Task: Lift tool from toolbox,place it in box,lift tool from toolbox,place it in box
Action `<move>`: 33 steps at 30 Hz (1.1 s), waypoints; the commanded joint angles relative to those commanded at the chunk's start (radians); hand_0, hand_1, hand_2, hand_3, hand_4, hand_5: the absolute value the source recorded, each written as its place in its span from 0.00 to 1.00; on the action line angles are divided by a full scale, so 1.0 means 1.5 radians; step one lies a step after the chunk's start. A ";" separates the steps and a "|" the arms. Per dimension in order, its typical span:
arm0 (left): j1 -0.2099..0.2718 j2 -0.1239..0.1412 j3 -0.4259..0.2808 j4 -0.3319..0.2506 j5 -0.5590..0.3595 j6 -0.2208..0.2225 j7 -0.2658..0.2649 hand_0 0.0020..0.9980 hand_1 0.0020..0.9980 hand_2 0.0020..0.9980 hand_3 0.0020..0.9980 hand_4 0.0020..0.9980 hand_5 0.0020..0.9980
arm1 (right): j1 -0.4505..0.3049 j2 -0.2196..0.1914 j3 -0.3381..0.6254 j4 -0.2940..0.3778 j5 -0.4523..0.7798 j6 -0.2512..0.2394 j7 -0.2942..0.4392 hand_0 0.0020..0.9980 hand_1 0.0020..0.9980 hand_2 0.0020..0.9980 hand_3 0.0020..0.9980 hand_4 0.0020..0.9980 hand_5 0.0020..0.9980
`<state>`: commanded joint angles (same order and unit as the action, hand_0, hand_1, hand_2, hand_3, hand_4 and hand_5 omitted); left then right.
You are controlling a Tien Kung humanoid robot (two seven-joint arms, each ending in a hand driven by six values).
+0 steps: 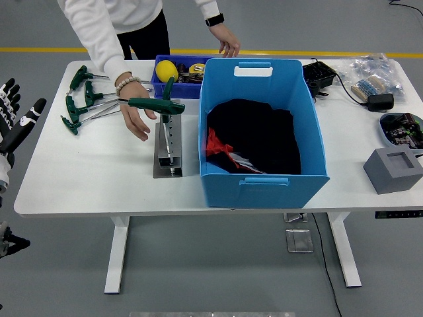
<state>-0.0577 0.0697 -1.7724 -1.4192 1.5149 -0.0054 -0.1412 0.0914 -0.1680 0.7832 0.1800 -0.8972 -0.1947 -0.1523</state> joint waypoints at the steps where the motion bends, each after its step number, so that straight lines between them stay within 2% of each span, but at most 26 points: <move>1: -0.001 0.003 0.001 -0.004 0.013 -0.003 0.002 1.00 1.00 1.00 1.00 1.00 0.58 | 0.000 0.000 0.000 0.000 0.000 0.000 0.000 0.62 0.62 0.70 0.54 0.79 0.57; 4: -0.007 0.011 0.002 -0.010 0.048 -0.007 0.006 1.00 1.00 1.00 1.00 1.00 0.58 | 0.001 -0.001 -0.003 0.000 0.004 0.000 0.001 0.62 0.62 0.70 0.54 0.79 0.57; 11: -0.013 0.025 0.015 -0.012 0.058 -0.011 0.009 1.00 1.00 1.00 1.00 1.00 0.58 | 0.001 -0.002 -0.007 0.000 0.012 0.000 0.003 0.62 0.62 0.70 0.54 0.79 0.58; 14: -0.019 0.037 0.028 -0.022 0.088 -0.015 0.015 1.00 1.00 1.00 1.00 1.00 0.58 | 0.002 -0.002 -0.008 0.000 0.014 0.000 0.003 0.62 0.62 0.70 0.54 0.79 0.58; 17: -0.030 0.053 0.040 -0.043 0.158 -0.021 0.025 1.00 1.00 1.00 1.00 1.00 0.57 | 0.002 -0.002 -0.008 0.000 0.012 0.001 0.002 0.62 0.62 0.70 0.54 0.80 0.58; 20: -0.046 0.078 0.059 -0.074 0.240 -0.034 0.043 1.00 1.00 1.00 1.00 1.00 0.57 | 0.001 -0.002 -0.008 0.000 0.011 0.001 0.002 0.62 0.62 0.70 0.54 0.80 0.58; 23: -0.068 0.106 0.088 -0.112 0.326 -0.062 0.066 1.00 1.00 1.00 1.00 1.00 0.56 | 0.002 -0.002 -0.008 0.000 0.011 0.002 0.001 0.62 0.62 0.70 0.54 0.80 0.58; 29: -0.116 0.147 0.166 -0.141 0.491 -0.121 0.096 1.00 1.00 1.00 1.00 1.00 0.54 | 0.002 -0.002 -0.010 0.000 0.016 0.001 0.001 0.62 0.62 0.70 0.54 0.80 0.58; 32: -0.150 0.163 0.216 -0.133 0.503 -0.143 0.102 1.00 1.00 1.00 1.00 1.00 0.54 | 0.003 -0.002 -0.012 0.000 0.018 0.002 0.001 0.62 0.62 0.70 0.54 0.80 0.58; 33: -0.161 0.167 0.233 -0.130 0.503 -0.154 0.106 1.00 1.00 1.00 1.00 1.00 0.48 | 0.003 -0.002 -0.013 0.000 0.018 0.002 0.001 0.62 0.62 0.70 0.54 0.80 0.58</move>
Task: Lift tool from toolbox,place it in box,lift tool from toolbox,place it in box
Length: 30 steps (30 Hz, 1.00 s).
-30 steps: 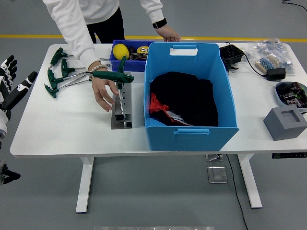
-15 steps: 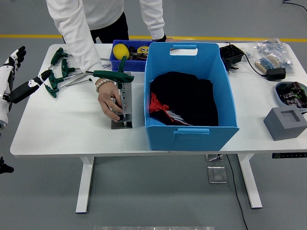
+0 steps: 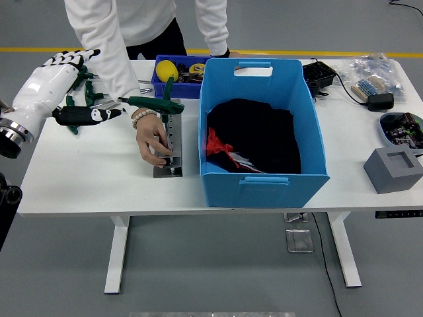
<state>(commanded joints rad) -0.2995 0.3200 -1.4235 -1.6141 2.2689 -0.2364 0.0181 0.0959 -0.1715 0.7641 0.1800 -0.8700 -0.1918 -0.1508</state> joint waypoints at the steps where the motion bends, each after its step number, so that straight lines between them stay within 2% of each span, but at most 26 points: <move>1: -0.012 0.003 0.017 0.004 0.000 -0.014 0.005 1.00 1.00 1.00 1.00 1.00 0.48 | 0.000 0.000 -0.001 0.000 0.001 0.000 0.000 0.62 0.62 0.70 0.54 0.80 0.58; 4: -0.043 0.006 0.058 0.019 0.000 -0.042 0.017 1.00 1.00 1.00 1.00 1.00 0.48 | 0.001 0.000 -0.003 0.000 0.002 0.000 0.000 0.62 0.62 0.70 0.54 0.80 0.58; 7: -0.077 0.002 0.093 0.046 0.000 -0.062 0.027 1.00 1.00 1.00 1.00 1.00 0.47 | 0.001 -0.001 -0.006 0.000 0.005 0.001 0.000 0.62 0.62 0.70 0.54 0.80 0.58; 16: -0.159 -0.013 0.171 0.146 0.000 -0.074 0.030 1.00 1.00 1.00 1.00 1.00 0.47 | 0.004 -0.003 -0.014 0.000 0.009 0.001 0.001 0.62 0.62 0.70 0.54 0.80 0.58; 18: -0.171 -0.015 0.183 0.161 0.000 -0.077 0.032 0.97 0.99 1.00 1.00 1.00 0.48 | 0.004 -0.004 -0.017 0.000 0.011 0.001 0.001 0.62 0.62 0.70 0.54 0.80 0.58; 23: -0.196 -0.025 0.206 0.191 0.000 -0.074 0.035 0.97 0.99 1.00 1.00 1.00 0.48 | 0.005 -0.005 -0.018 0.000 0.013 0.000 0.001 0.62 0.62 0.70 0.54 0.80 0.58; 24: -0.199 -0.028 0.210 0.196 0.000 -0.076 0.036 0.80 0.81 0.80 0.87 1.00 0.49 | 0.005 -0.005 -0.019 0.000 0.013 0.000 0.001 0.62 0.62 0.70 0.54 0.80 0.58; 29: -0.217 -0.037 0.234 0.212 0.000 -0.078 0.042 0.80 0.81 0.80 0.87 1.00 0.49 | 0.006 -0.006 -0.021 0.000 0.012 0.000 0.000 0.62 0.62 0.70 0.54 0.80 0.58; 30: -0.220 -0.038 0.238 0.215 0.000 -0.079 0.043 0.68 0.68 0.66 0.76 1.00 0.48 | 0.006 -0.006 -0.021 0.000 0.012 0.000 0.000 0.62 0.62 0.70 0.54 0.80 0.58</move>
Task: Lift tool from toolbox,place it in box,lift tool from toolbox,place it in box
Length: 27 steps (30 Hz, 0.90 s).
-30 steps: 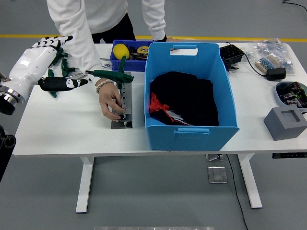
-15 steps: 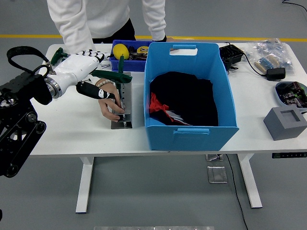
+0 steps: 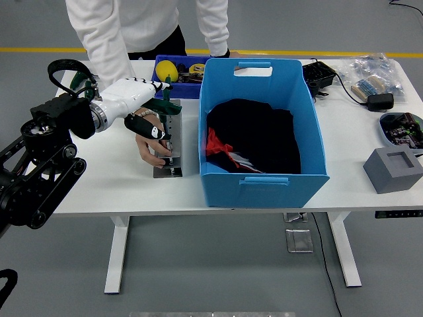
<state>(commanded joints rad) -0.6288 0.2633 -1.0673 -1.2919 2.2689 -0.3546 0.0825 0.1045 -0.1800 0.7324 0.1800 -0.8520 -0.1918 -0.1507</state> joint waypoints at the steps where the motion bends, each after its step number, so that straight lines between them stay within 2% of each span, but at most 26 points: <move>1: -0.004 -0.001 0.005 0.003 0.000 -0.001 0.002 0.68 0.68 0.66 0.76 1.00 0.48 | 0.000 0.000 -0.001 0.000 0.000 0.000 0.000 0.62 0.62 0.70 0.54 0.80 0.58; 5: -0.013 -0.003 0.017 0.014 0.000 0.005 0.007 0.68 0.68 0.66 0.76 1.00 0.48 | 0.000 -0.001 -0.003 0.000 0.002 0.000 0.000 0.62 0.62 0.70 0.54 0.80 0.58; 6: -0.015 -0.004 0.019 0.017 0.000 0.009 0.008 0.59 0.58 0.55 0.66 1.00 0.49 | 0.001 -0.001 -0.003 0.000 0.003 0.000 0.000 0.62 0.62 0.70 0.54 0.80 0.58; 11: -0.023 -0.005 0.029 0.032 0.000 0.021 0.008 0.59 0.58 0.55 0.66 1.00 0.49 | 0.001 -0.001 -0.003 0.000 0.003 -0.001 0.000 0.62 0.62 0.70 0.54 0.80 0.58; 12: -0.025 -0.005 0.031 0.034 0.000 0.022 0.008 0.53 0.53 0.47 0.59 1.00 0.51 | 0.001 -0.001 -0.004 0.000 0.004 -0.001 0.000 0.62 0.62 0.70 0.54 0.80 0.58; 17: -0.032 -0.003 0.042 0.046 0.000 0.027 0.008 0.53 0.53 0.47 0.59 1.00 0.51 | 0.002 -0.001 -0.005 0.000 0.004 -0.001 0.000 0.62 0.62 0.70 0.54 0.80 0.58; 18: -0.034 -0.003 0.044 0.049 0.000 0.027 0.008 0.51 0.50 0.42 0.52 1.00 0.52 | 0.002 -0.002 -0.005 0.000 0.004 -0.001 0.000 0.62 0.61 0.70 0.54 0.80 0.58; 23: -0.038 -0.002 0.049 0.059 0.000 0.026 0.011 0.51 0.50 0.42 0.52 1.00 0.52 | 0.003 -0.002 -0.005 0.000 0.004 -0.001 0.000 0.62 0.61 0.70 0.54 0.80 0.58; 24: -0.039 -0.001 0.050 0.061 0.000 0.026 0.011 0.45 0.42 0.35 0.46 1.00 0.54 | 0.003 -0.002 -0.005 0.000 0.004 -0.001 0.000 0.62 0.61 0.70 0.54 0.80 0.58; 27: -0.040 0.000 0.054 0.067 0.000 0.034 0.010 0.45 0.42 0.35 0.46 1.00 0.54 | 0.003 -0.002 -0.006 0.000 0.006 -0.001 0.000 0.62 0.61 0.70 0.54 0.80 0.58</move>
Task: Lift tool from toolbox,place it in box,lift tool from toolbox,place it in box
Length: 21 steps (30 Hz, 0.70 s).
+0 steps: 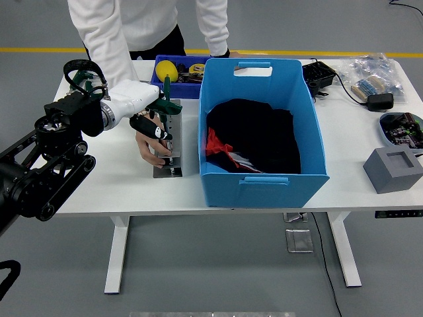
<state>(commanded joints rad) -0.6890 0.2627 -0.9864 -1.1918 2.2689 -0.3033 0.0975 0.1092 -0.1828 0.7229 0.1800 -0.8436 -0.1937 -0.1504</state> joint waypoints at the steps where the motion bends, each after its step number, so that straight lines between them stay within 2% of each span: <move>1: 0.000 0.000 0.001 0.002 0.000 0.002 0.000 0.45 0.42 0.35 0.46 1.00 0.54 | 0.000 0.000 -0.001 0.000 0.001 0.000 0.000 0.62 0.61 0.70 0.54 0.80 0.58; 2: 0.000 0.000 0.002 0.004 0.000 0.003 -0.001 0.45 0.42 0.35 0.46 1.00 0.54 | 0.000 0.000 -0.001 0.000 0.001 0.000 0.000 0.62 0.61 0.70 0.54 0.80 0.58; 3: 0.000 0.000 0.003 0.006 0.000 0.004 -0.001 0.41 0.35 0.31 0.39 1.00 0.56 | 0.000 0.000 -0.001 0.000 0.001 0.000 0.000 0.63 0.61 0.70 0.54 0.80 0.58; 8: 0.000 0.000 0.011 0.014 0.000 0.008 -0.001 0.41 0.35 0.31 0.39 1.00 0.56 | -0.001 0.001 -0.002 0.000 0.001 0.000 0.000 0.63 0.61 0.70 0.54 0.80 0.58; 9: 0.001 0.000 0.012 0.016 0.000 0.009 -0.001 0.36 0.29 0.25 0.31 1.00 0.57 | -0.001 0.001 -0.001 0.000 -0.001 0.000 -0.001 0.63 0.61 0.70 0.54 0.80 0.58; 14: 0.003 -0.002 0.016 0.025 0.000 0.018 0.001 0.36 0.29 0.25 0.31 1.00 0.57 | -0.002 0.001 -0.001 0.000 -0.003 0.001 -0.002 0.63 0.61 0.70 0.54 0.80 0.58; 15: 0.003 -0.002 0.017 0.026 0.000 0.018 0.002 0.30 0.20 0.19 0.24 1.00 0.60 | -0.003 0.002 -0.001 0.000 -0.003 0.001 -0.002 0.63 0.62 0.70 0.54 0.80 0.58; 20: 0.006 -0.004 0.022 0.037 0.000 0.032 0.008 0.30 0.20 0.19 0.24 1.00 0.60 | -0.004 0.002 -0.002 0.000 -0.003 0.000 -0.002 0.63 0.62 0.70 0.54 0.80 0.58; 21: 0.007 -0.004 0.023 0.039 0.000 0.035 0.009 0.26 0.14 0.14 0.18 1.00 0.66 | -0.004 0.002 -0.003 0.000 -0.003 0.000 -0.002 0.63 0.62 0.70 0.54 0.80 0.58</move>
<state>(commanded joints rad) -0.6789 0.2561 -0.9524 -1.1330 2.2689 -0.2503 0.1109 0.1036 -0.1799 0.7188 0.1800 -0.8483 -0.1932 -0.1533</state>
